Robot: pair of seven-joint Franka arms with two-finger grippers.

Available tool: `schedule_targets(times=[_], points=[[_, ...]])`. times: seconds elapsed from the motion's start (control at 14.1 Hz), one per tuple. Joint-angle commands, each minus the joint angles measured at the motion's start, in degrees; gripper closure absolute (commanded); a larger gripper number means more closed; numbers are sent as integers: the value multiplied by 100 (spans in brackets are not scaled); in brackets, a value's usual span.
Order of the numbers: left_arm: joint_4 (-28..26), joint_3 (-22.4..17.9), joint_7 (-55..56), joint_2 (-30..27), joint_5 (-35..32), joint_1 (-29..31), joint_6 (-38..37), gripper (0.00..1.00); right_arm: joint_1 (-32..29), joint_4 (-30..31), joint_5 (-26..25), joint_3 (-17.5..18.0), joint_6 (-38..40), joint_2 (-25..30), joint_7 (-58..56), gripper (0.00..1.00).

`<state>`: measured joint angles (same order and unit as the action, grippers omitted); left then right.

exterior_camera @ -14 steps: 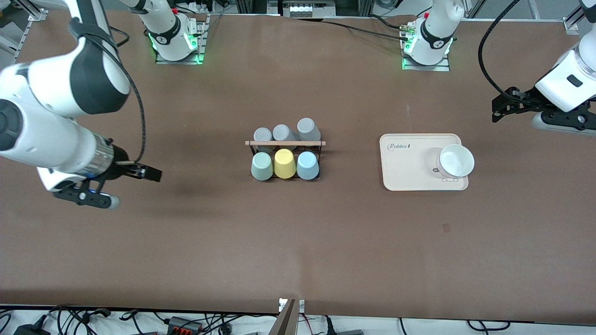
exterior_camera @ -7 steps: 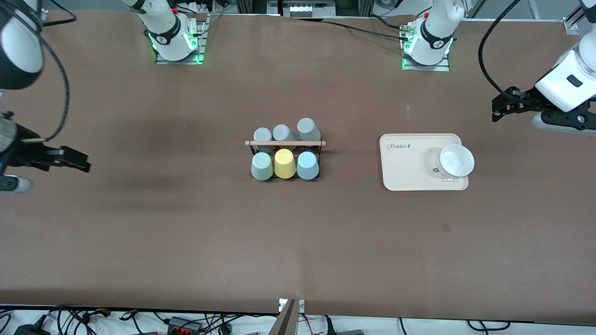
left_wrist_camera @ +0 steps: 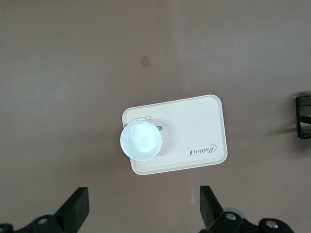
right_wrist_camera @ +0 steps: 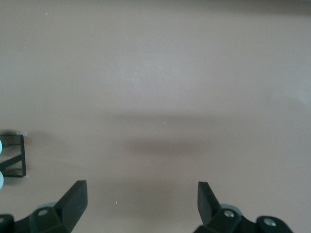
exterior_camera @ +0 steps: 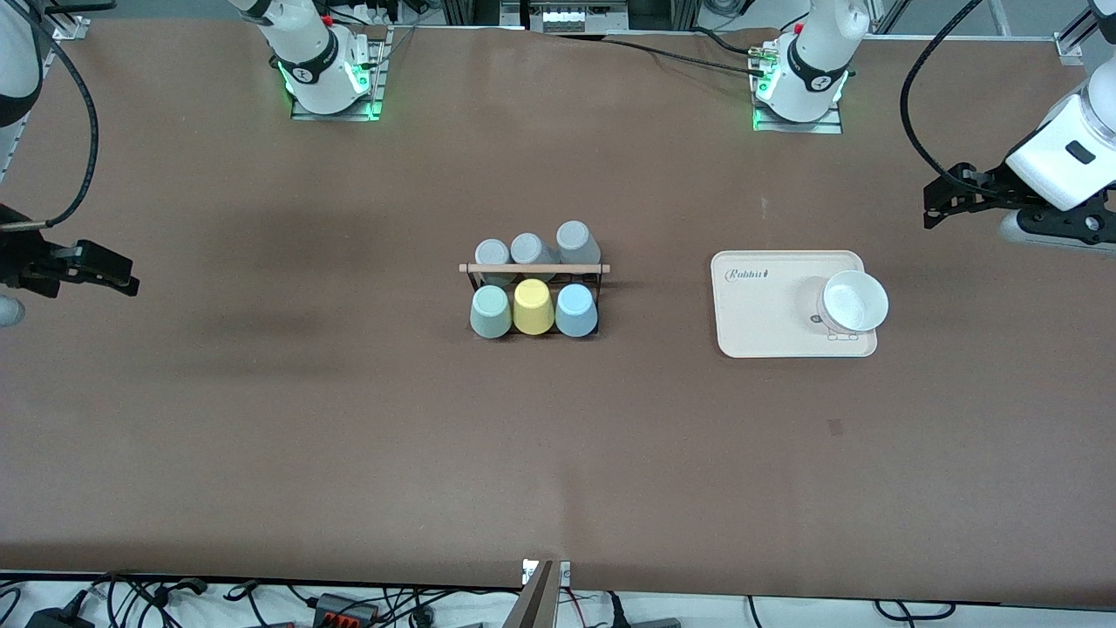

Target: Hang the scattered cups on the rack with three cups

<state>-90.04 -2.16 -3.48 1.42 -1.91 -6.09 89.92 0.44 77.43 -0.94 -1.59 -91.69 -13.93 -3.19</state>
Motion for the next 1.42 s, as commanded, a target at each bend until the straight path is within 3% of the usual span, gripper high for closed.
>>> schedule_targets(times=[0.0,0.14,0.43,1.35], points=[[47,-30,-4,-27,59,12,-107,0,53,1323,-91,-35,-523,889,-94,0],[39,-39,-4,-27,59,12,-107,0,44,1913,-30,-35,-700,1242,-59,0],[47,-47,-13,-19,59,12,-89,0,26,2346,-38,-43,-928,1472,-67,0],[56,-21,-4,-27,59,12,-98,0,9,2232,-3,-26,-982,1472,-50,0]])
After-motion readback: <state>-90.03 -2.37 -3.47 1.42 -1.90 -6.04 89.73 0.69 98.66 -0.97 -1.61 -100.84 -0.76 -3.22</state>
